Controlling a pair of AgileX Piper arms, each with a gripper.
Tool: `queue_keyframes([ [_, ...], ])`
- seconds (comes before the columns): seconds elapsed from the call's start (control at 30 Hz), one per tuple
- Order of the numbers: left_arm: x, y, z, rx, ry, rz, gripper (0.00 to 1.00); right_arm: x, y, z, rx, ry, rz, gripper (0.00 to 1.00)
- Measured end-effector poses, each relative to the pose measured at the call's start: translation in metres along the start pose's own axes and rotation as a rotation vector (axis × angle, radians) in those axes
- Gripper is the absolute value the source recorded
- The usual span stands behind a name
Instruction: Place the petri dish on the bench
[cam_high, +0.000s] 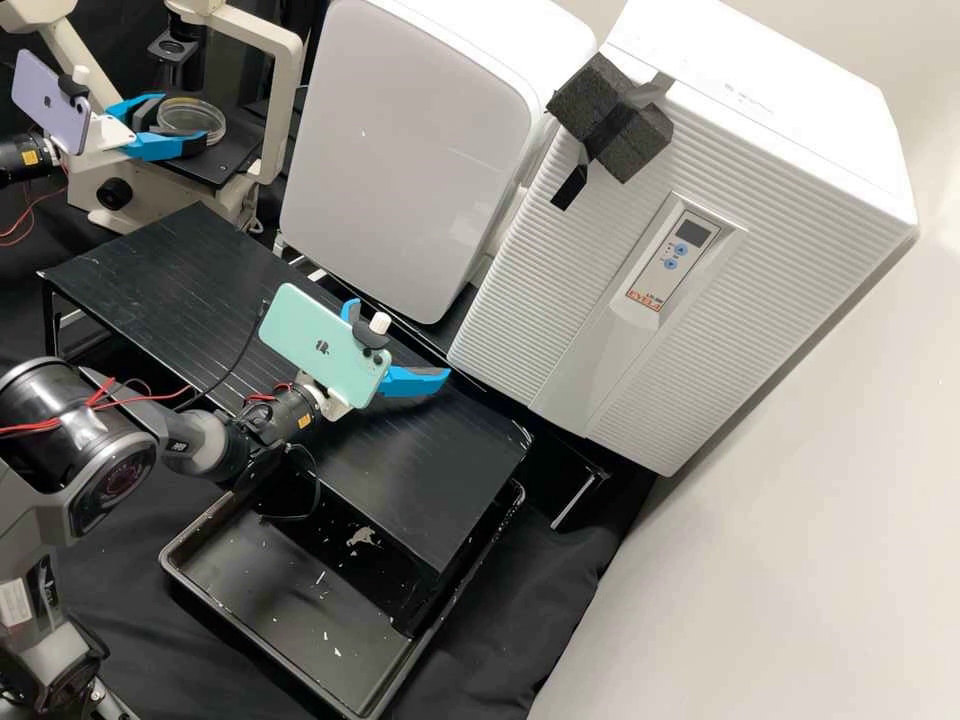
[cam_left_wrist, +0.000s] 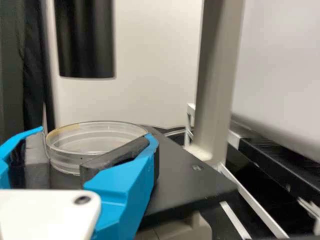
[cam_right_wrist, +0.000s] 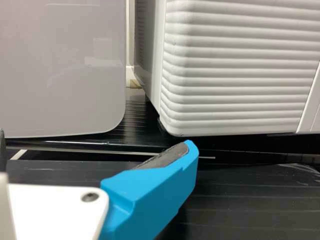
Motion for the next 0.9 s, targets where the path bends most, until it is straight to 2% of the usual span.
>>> queue_keyframes([
  [0.3, -0.021, 0.0, 0.007, -0.008, -0.038, -0.034, 0.0, 0.0, 0.0, 0.0, 0.0, 0.0, 0.0, 1.0],
  [0.47, -0.029, 0.003, 0.008, 0.002, -0.05, -0.041, 0.0, 0.0, 0.0, 0.0, 0.0, 0.0, 0.0, 1.0],
  [0.63, -0.034, 0.004, 0.009, -0.012, -0.05, -0.041, 0.0, 0.0, 0.0, 0.0, 0.0, 0.0, 0.0, 1.0],
  [0.9, -0.04, 0.013, 0.0, 0.005, -0.023, -0.047, 0.0, 0.0, 0.0, 0.0, 0.0, 0.0, 0.0, 1.0],
])
